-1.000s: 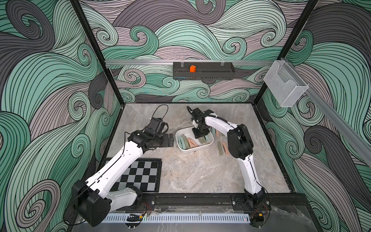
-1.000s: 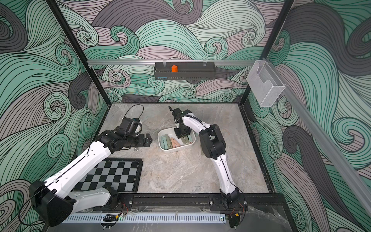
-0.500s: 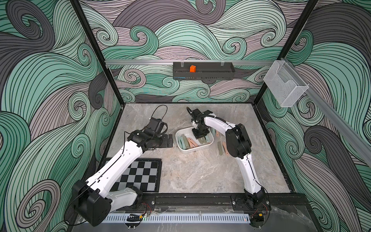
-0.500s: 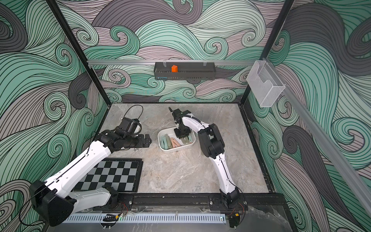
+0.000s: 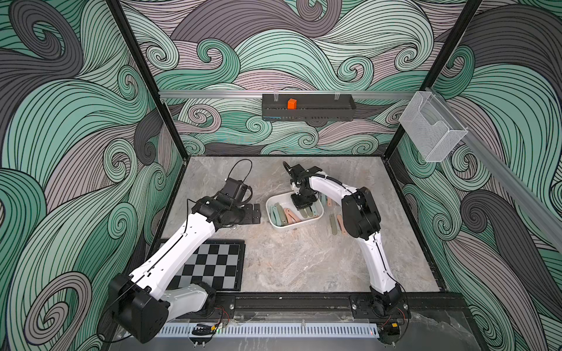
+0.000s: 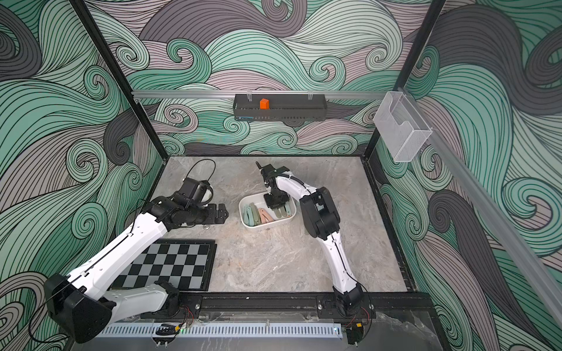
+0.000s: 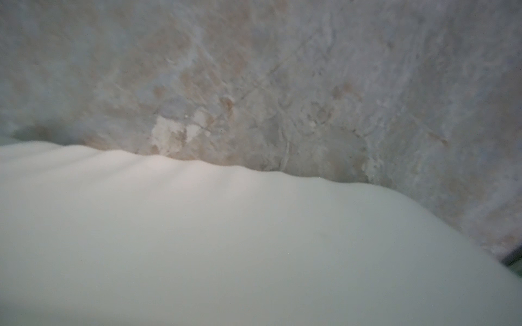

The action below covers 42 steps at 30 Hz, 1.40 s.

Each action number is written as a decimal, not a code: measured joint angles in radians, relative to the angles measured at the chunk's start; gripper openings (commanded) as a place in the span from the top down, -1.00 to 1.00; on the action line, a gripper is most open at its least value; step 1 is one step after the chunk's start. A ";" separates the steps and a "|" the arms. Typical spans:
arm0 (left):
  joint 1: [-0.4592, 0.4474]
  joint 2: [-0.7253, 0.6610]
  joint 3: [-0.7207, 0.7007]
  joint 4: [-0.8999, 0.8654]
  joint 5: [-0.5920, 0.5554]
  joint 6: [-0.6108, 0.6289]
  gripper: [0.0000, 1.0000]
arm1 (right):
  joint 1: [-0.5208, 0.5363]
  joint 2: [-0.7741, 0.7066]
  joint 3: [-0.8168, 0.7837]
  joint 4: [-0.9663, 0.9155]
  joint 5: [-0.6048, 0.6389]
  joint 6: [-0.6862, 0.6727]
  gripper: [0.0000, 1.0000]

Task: Take the fruit knife out of the storage box
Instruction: Pick up the fruit knife from the storage box, then place the fruit knife at the center of the board.

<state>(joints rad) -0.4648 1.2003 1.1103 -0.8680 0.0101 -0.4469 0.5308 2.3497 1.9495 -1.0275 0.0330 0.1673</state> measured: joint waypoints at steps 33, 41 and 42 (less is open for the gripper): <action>-0.208 0.235 0.256 0.063 0.076 0.030 -0.97 | -0.172 -0.410 -0.317 0.006 0.021 0.064 0.62; -0.297 0.377 0.354 0.089 0.082 0.031 -0.97 | -0.292 -0.509 -0.527 0.054 0.025 0.041 0.62; -0.307 0.392 0.365 0.091 0.085 0.031 -0.97 | -0.309 -0.517 -0.554 0.062 0.025 0.037 0.62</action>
<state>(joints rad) -0.7723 1.5925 1.4757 -0.7769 0.0948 -0.4164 0.2214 1.8332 1.3956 -0.9657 0.0582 0.2043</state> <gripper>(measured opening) 0.987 0.234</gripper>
